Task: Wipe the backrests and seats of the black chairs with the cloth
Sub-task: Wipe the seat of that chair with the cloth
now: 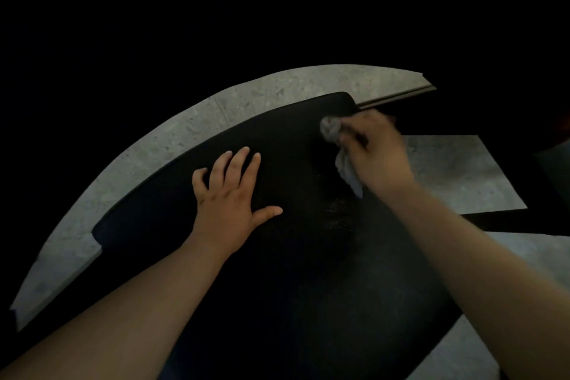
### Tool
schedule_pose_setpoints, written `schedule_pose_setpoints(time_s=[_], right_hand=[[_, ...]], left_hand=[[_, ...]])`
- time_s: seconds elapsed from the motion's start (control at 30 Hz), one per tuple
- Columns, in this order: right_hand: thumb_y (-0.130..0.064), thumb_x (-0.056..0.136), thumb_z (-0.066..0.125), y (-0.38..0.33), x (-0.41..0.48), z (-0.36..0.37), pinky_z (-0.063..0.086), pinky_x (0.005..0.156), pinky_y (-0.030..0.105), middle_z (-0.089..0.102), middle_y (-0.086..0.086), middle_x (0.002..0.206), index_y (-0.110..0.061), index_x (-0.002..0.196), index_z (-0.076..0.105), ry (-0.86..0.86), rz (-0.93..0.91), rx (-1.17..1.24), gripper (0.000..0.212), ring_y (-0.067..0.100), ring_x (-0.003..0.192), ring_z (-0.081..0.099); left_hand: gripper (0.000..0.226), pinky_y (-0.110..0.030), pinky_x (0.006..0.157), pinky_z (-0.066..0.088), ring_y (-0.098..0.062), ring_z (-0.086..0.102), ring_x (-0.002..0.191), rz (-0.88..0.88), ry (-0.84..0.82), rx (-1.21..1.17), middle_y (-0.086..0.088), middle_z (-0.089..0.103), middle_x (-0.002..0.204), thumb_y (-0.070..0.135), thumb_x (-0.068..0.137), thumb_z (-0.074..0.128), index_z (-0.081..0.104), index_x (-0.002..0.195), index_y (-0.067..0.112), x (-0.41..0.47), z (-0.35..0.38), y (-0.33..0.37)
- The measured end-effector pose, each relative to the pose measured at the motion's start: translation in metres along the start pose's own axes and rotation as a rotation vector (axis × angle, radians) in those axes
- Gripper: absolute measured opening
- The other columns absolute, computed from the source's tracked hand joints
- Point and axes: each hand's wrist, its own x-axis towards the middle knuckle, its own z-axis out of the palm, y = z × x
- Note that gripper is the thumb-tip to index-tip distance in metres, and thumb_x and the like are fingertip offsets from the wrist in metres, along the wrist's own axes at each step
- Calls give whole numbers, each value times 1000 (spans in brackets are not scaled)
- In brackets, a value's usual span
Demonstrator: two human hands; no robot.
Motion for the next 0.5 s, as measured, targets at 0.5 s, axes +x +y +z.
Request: schedule_pose_setpoints(time_s=[0.5], right_hand=[[-14,93,61,-7,-35,13,46,87,26,52,-11,101,-18,111,71,-202,-40,10,21,9,95,55]], left_hand=[[94,-59,106,29,-31,30,139,50,105,1,-8,27,155,79,79,28,34,148,16,-2,15,-7]])
